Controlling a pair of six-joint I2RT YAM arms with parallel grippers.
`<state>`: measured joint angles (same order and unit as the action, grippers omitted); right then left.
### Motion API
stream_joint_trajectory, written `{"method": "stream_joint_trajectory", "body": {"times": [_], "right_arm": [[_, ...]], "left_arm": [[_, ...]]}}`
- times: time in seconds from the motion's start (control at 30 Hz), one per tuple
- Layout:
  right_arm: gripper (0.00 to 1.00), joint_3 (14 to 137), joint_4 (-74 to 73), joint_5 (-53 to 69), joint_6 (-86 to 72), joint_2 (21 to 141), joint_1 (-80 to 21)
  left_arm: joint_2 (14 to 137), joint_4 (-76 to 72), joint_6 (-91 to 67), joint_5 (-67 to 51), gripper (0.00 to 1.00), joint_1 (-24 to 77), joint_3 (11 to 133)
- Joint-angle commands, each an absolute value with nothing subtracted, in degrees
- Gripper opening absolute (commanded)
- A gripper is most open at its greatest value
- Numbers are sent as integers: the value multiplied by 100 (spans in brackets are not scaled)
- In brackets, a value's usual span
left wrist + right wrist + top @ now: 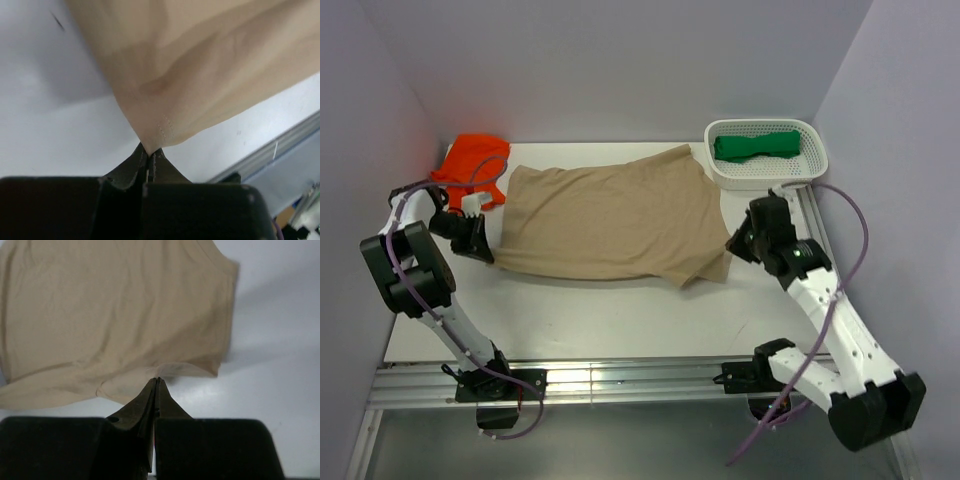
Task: Roll the t-shirts
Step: Fold the tshirt
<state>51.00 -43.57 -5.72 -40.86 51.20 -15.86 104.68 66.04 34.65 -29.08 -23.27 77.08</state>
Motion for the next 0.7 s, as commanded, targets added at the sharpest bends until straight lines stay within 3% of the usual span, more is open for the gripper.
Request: {"method": "stream_joint_trajectory", "body": {"times": [0.0, 0.17, 0.67], "right_arm": [[0, 5791, -3446, -650, -3622, 5711, -1547], [0, 6600, -3261, -677, -3367, 6940, -1512], [0, 7655, -2672, -818, -2997, 8859, -1187]], "left_arm": [[10696, 6286, 2893, -3340, 0, -2198, 8383], [11135, 5977, 2313, -3217, 0, -1821, 8859], [12120, 5652, 1486, -2874, 1, -1301, 10080]]}}
